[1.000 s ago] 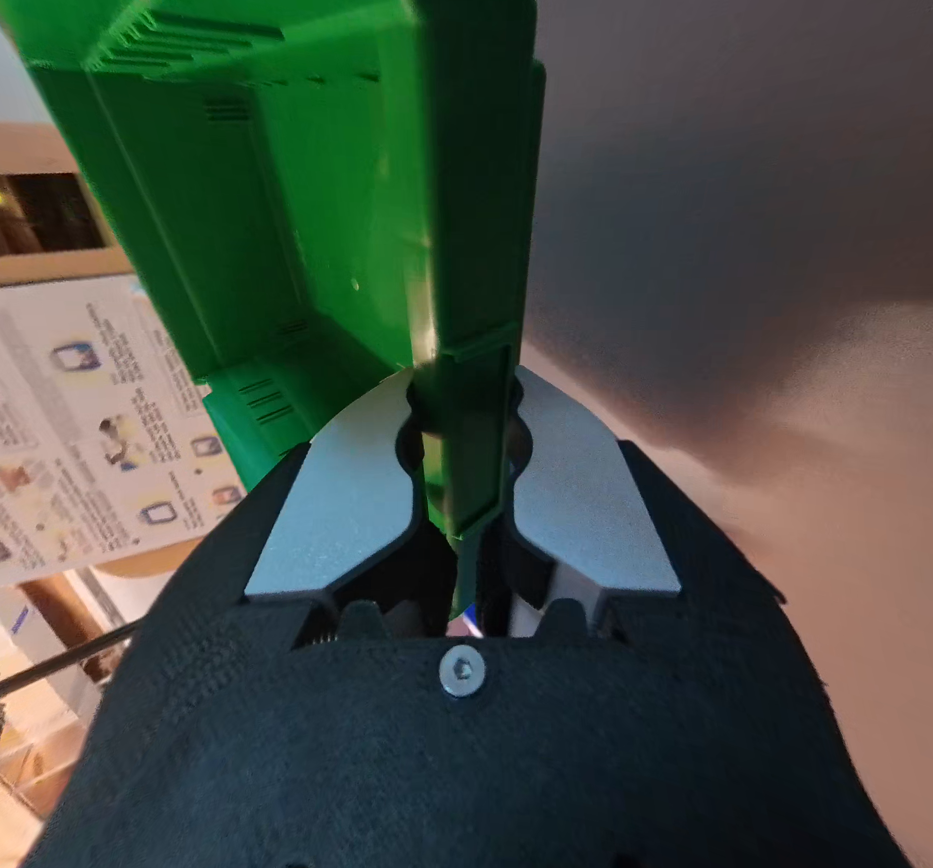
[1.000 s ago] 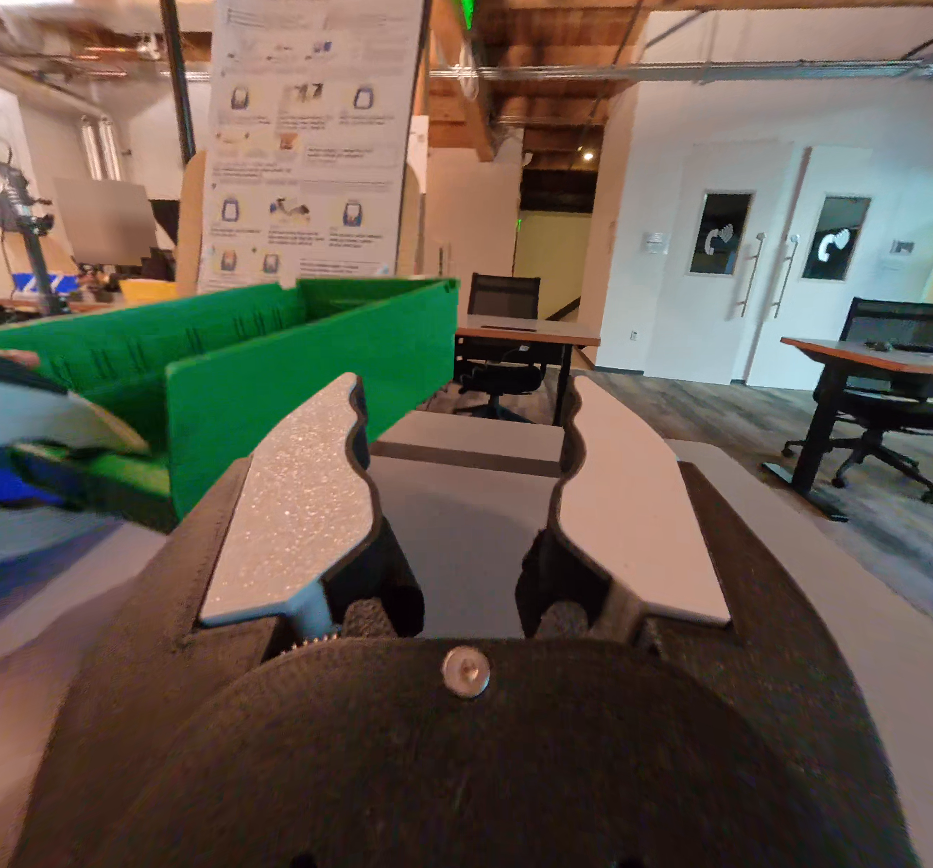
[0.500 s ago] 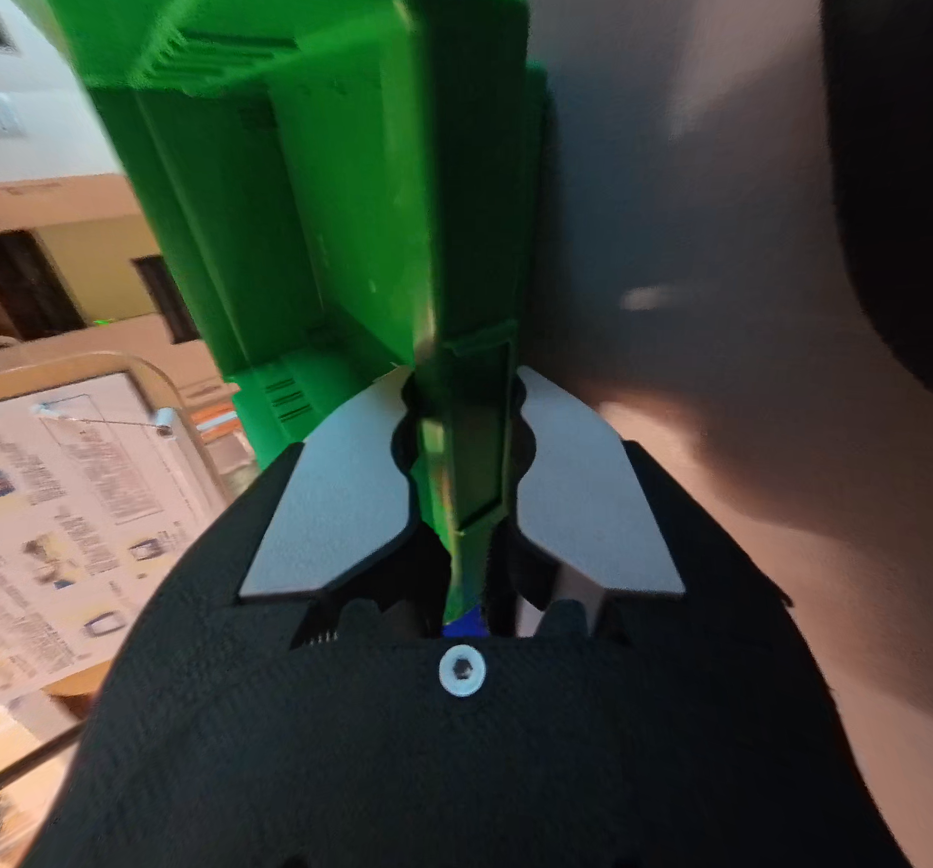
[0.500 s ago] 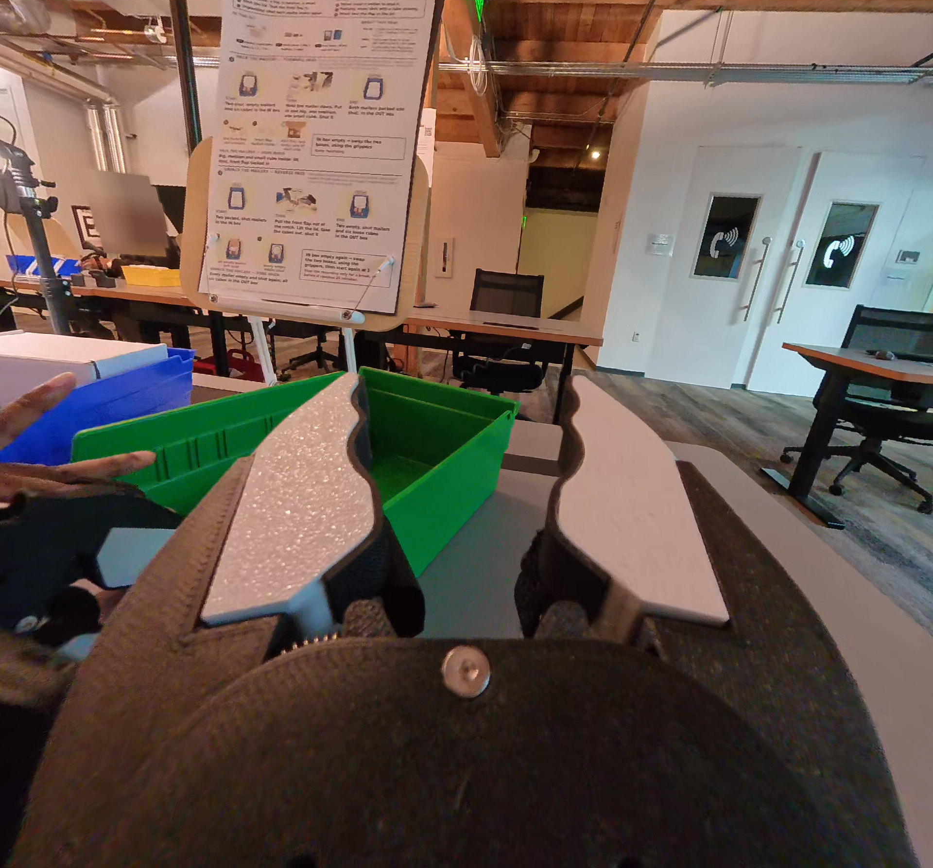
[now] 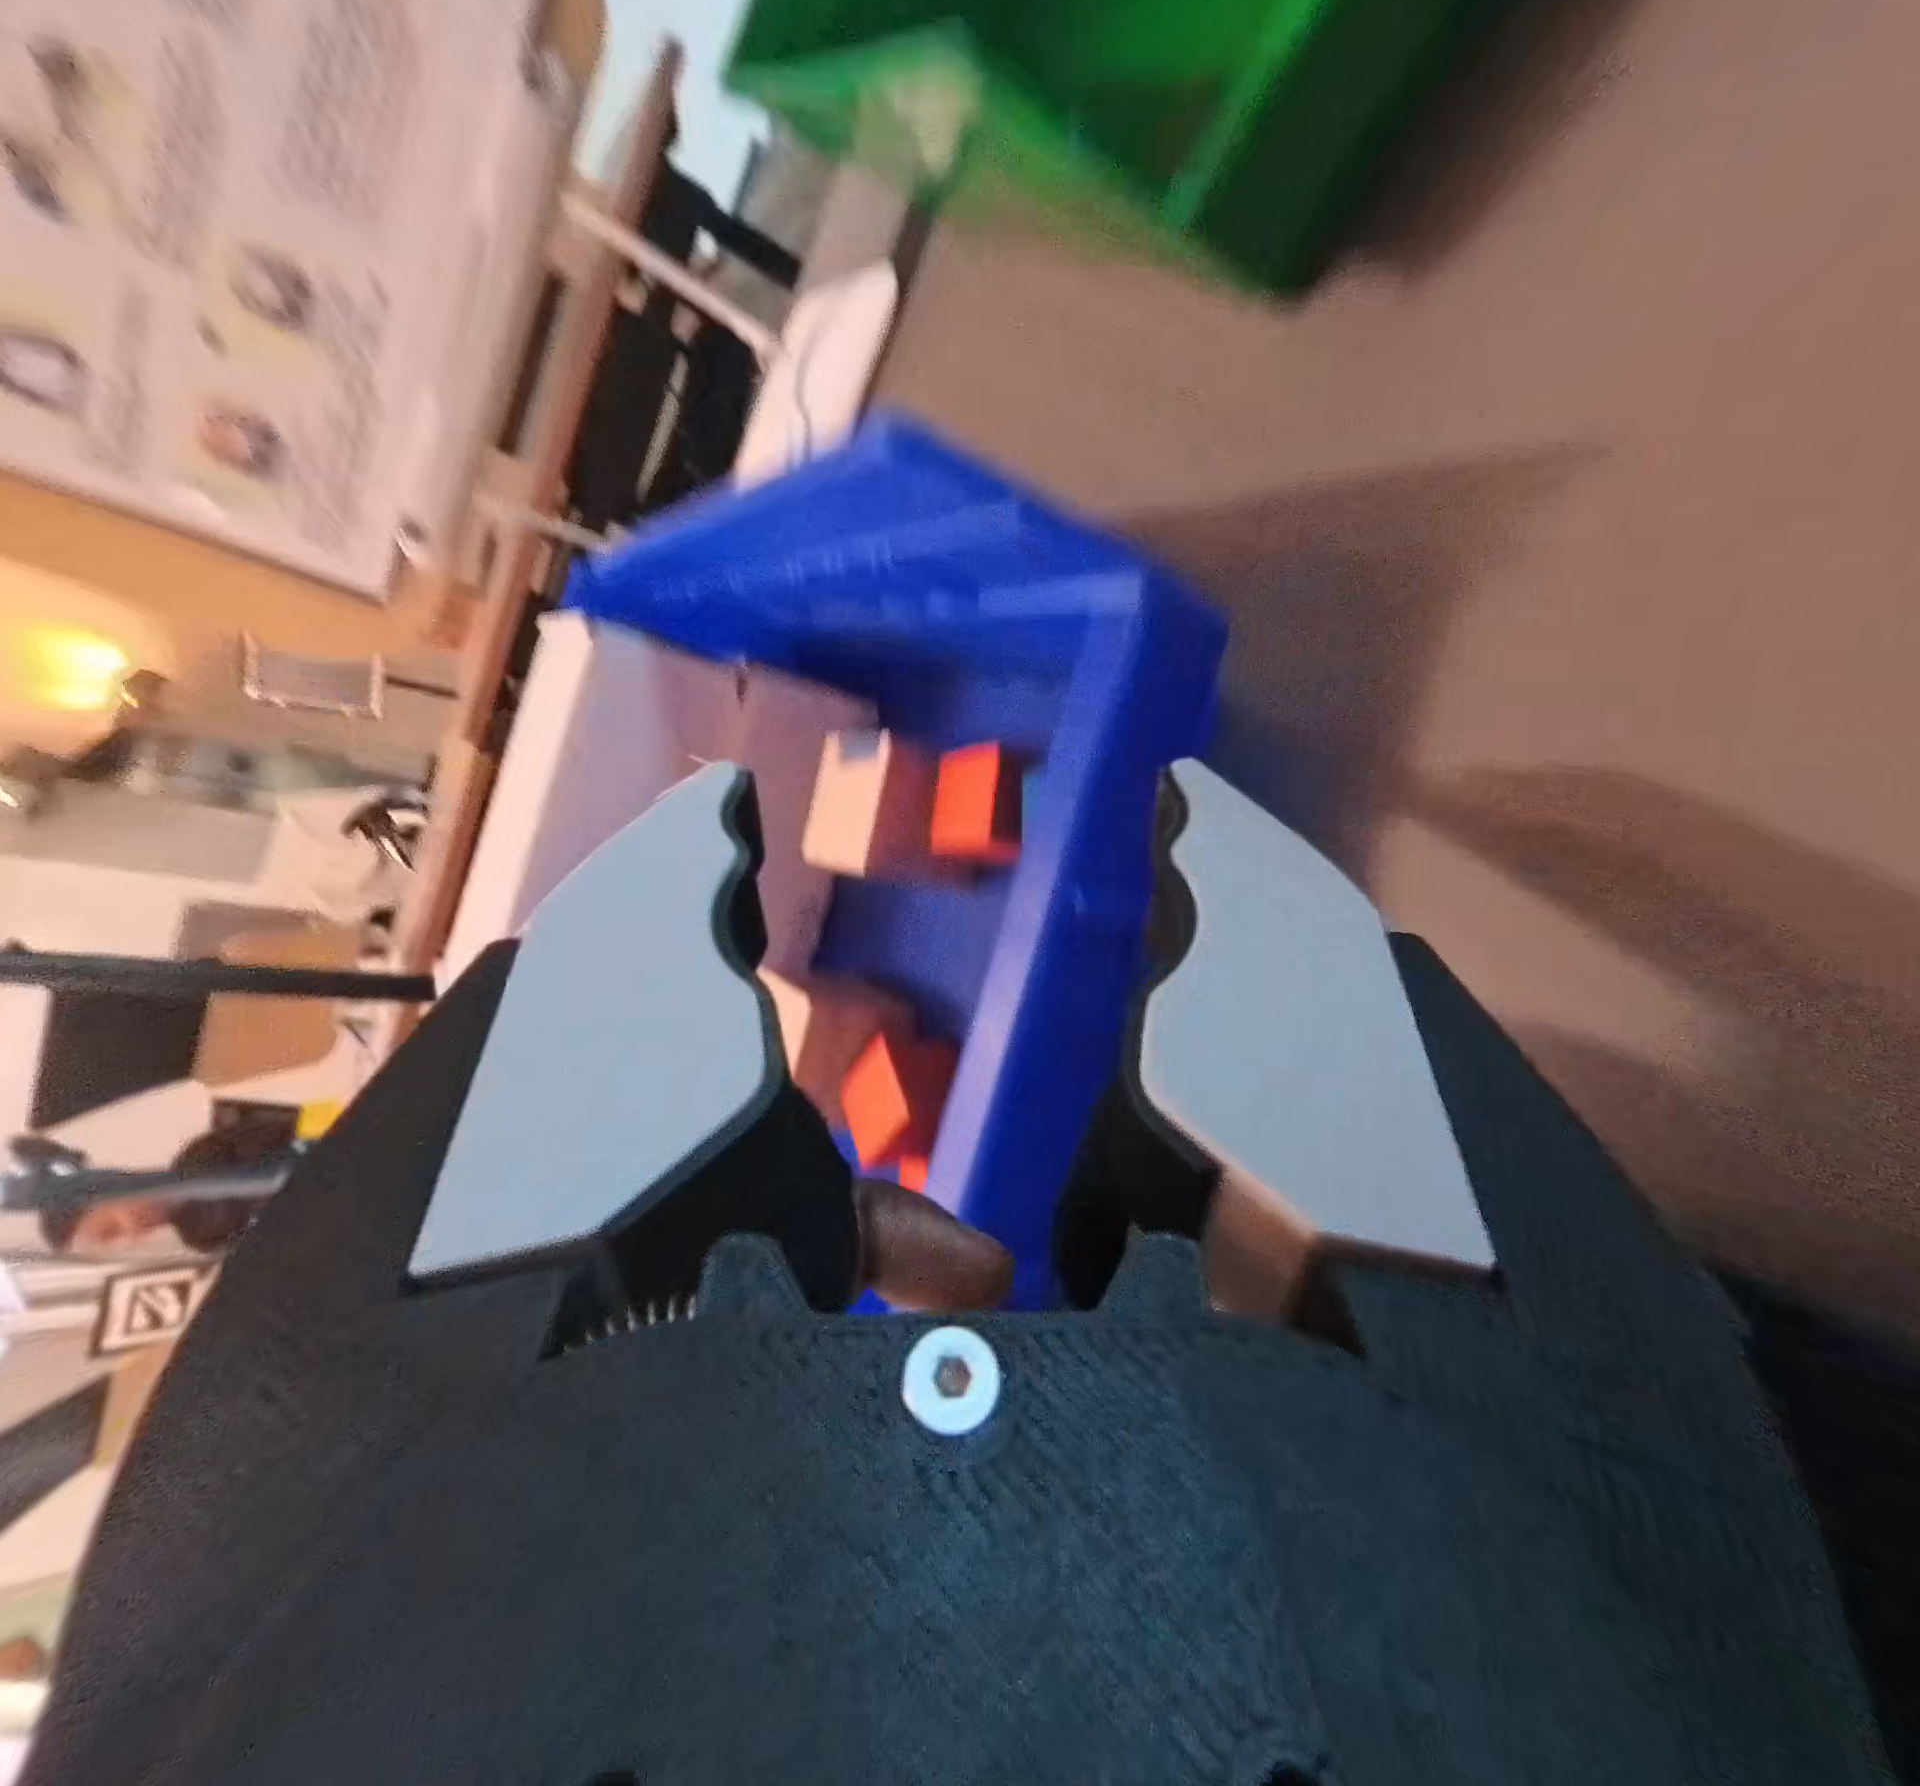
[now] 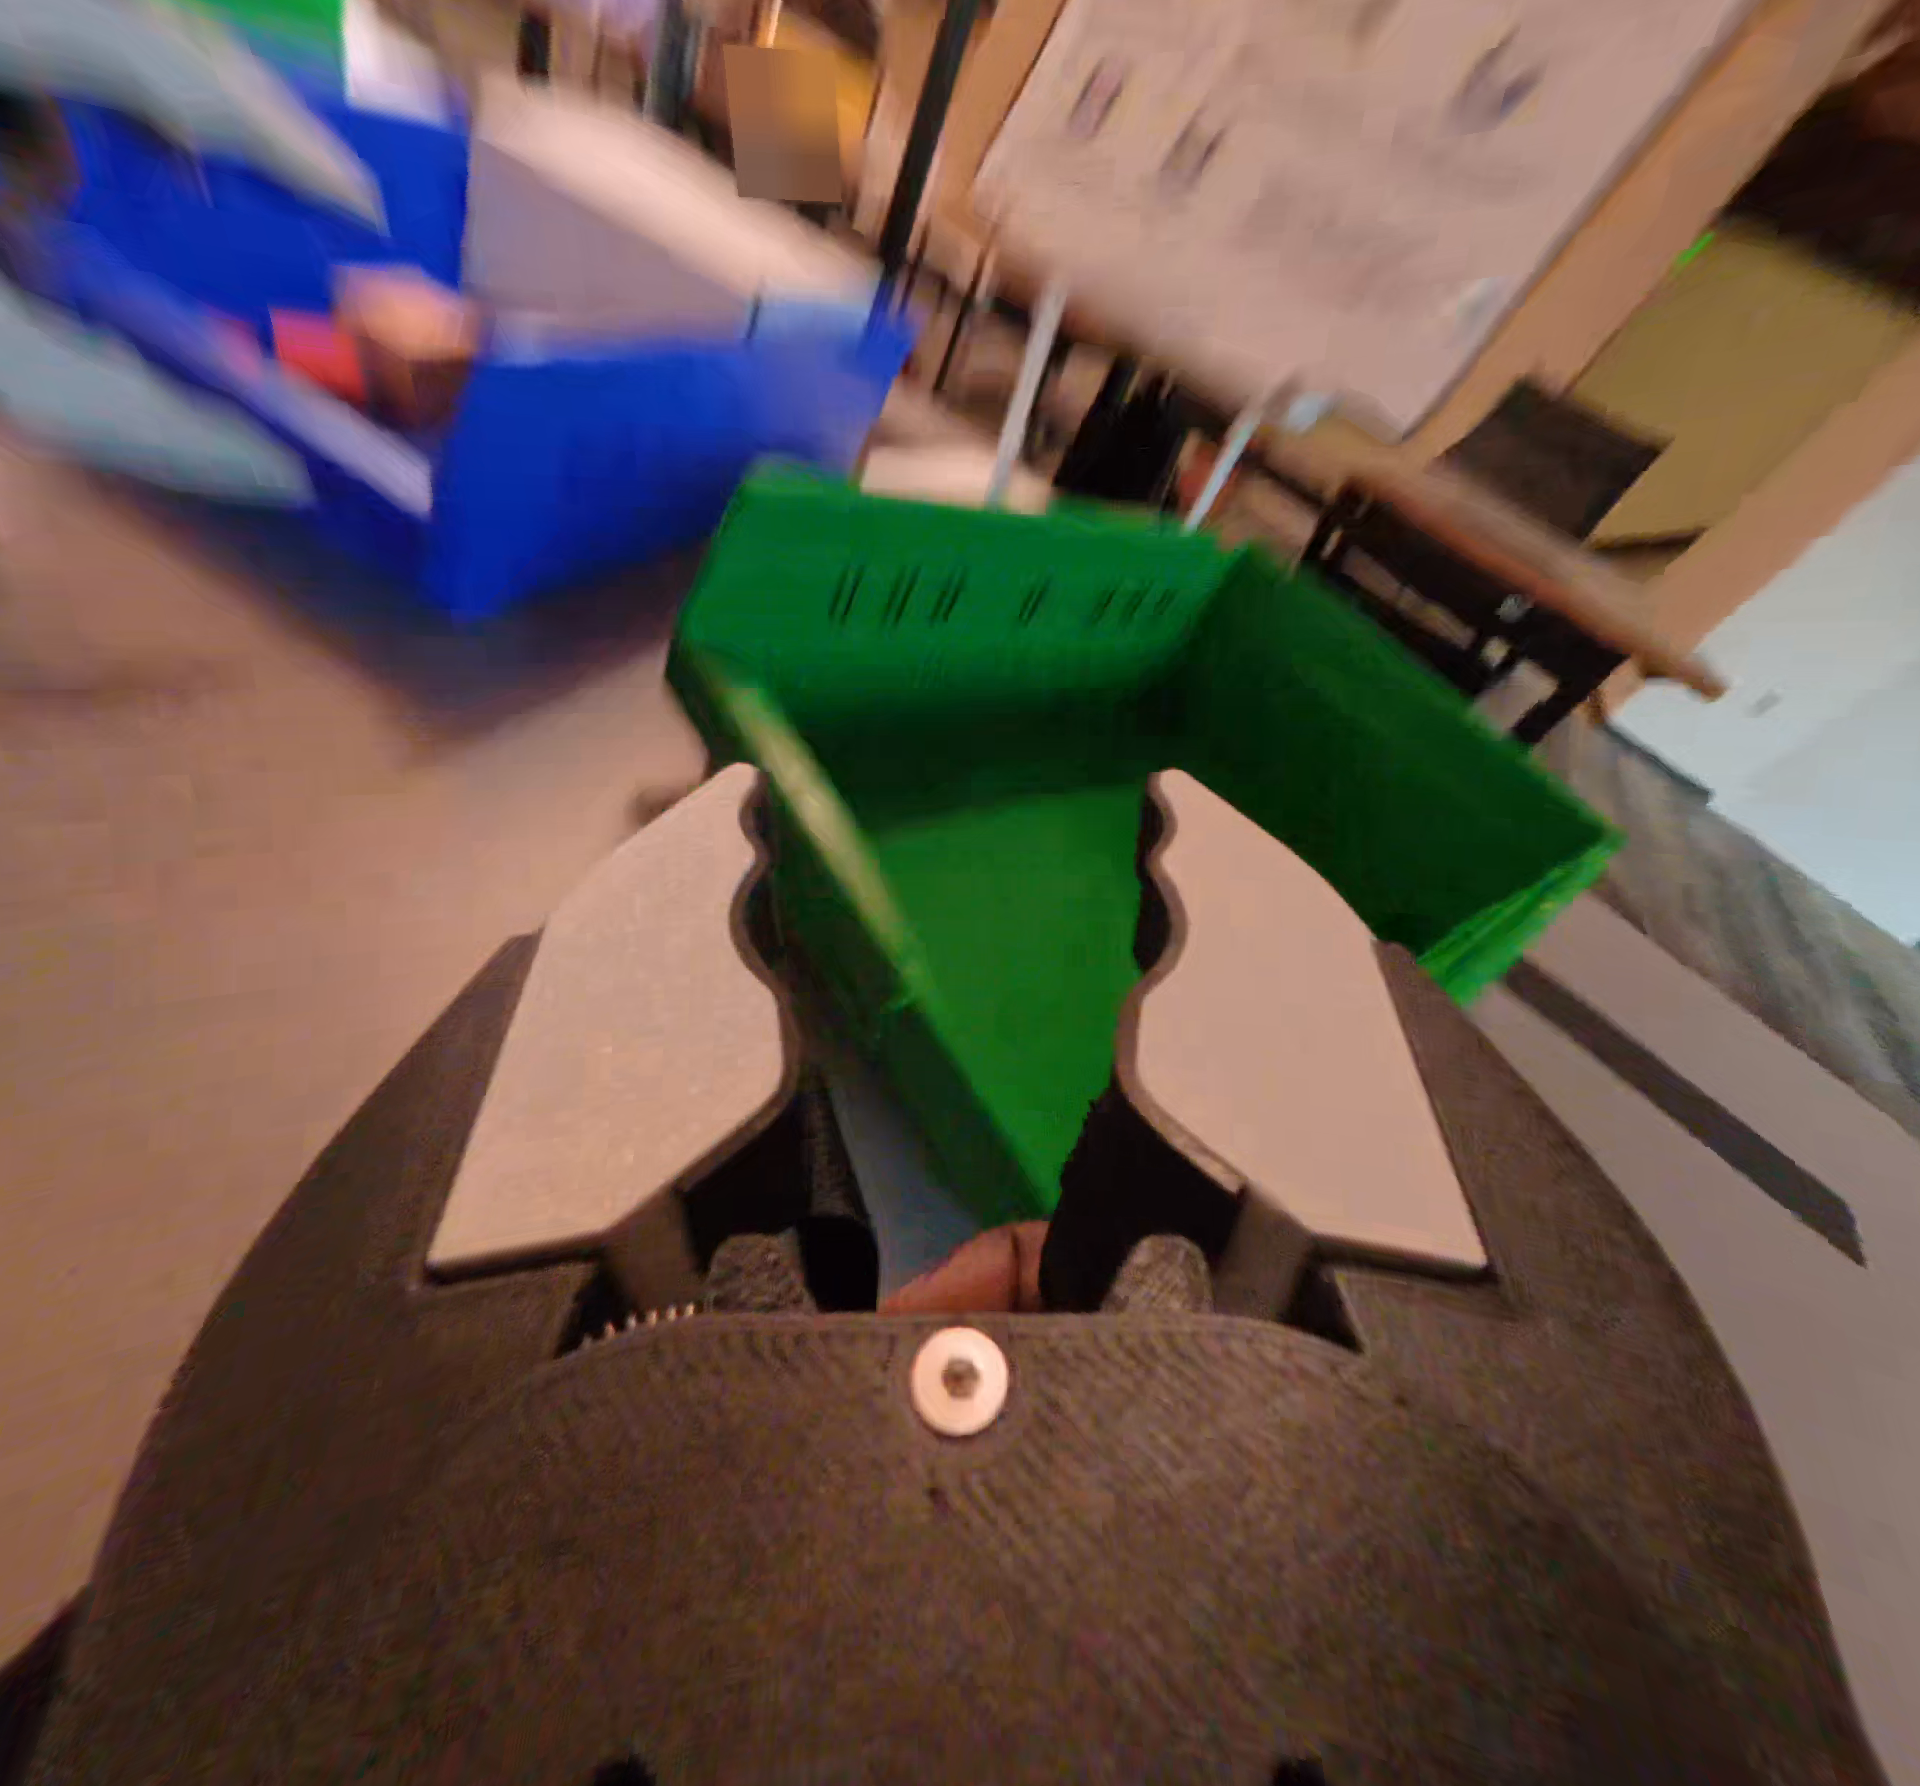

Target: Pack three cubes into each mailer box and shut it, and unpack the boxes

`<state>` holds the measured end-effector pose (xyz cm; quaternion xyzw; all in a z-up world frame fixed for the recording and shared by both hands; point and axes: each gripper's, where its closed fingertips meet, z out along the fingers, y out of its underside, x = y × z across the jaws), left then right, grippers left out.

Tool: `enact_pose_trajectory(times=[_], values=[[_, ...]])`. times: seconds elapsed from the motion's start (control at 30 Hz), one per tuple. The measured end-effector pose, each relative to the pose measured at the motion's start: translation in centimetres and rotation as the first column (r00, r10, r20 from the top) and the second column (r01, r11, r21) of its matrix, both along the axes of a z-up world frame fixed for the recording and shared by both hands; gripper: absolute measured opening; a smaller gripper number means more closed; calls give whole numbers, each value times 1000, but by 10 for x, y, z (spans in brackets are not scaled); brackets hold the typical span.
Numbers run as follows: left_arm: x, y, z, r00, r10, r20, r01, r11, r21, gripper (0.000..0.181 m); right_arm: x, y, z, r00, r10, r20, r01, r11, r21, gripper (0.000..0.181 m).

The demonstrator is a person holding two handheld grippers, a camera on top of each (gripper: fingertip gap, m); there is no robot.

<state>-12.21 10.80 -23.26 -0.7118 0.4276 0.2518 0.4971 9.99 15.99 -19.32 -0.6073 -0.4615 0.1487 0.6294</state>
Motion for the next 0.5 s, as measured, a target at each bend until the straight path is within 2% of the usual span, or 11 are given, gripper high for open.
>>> enact_pose_trajectory(times=[0.03, 0.07, 0.13, 0.23, 0.3, 0.37, 0.43, 0.5], values=[[-15, -3, -8, 1000, 21, 4, -21, 1000, -21, 68, -9, 4, -23, 988, -21, 154, 22, 1000, -7, 72], [-23, -5, -15, 999, 19, 25, -18, 999, -40, 66, -12, 10, -40, 954, -61, 292, 56, 998, 25, 74], [-24, -9, -22, 994, -4, 107, 13, 996, -83, 54, -17, 20, -62, 871, -122, 476, 78, 991, 110, 72], [-24, -12, -27, 998, -9, 67, 19, 989, -147, 46, -24, 32, -85, 767, -143, 625, 83, 989, 125, 66], [-32, -21, -40, 1000, 7, -3, -8, 968, -250, 47, -20, 43, -90, 709, -197, 677, 107, 979, 173, 51], [-42, -27, -50, 999, 18, -36, -28, 954, -300, 54, -17, 43, -92, 701, -193, 687, 116, 981, 156, 38], [-56, -22, -49, 997, 52, -57, -65, 962, -266, 37, -10, 44, -92, 698, -200, 687, 132, 980, 151, 38], [-61, -21, -50, 998, 42, -50, -54, 962, -267, 36, 0, 46, -93, 699, -194, 688, 155, 981, 119, 37]])
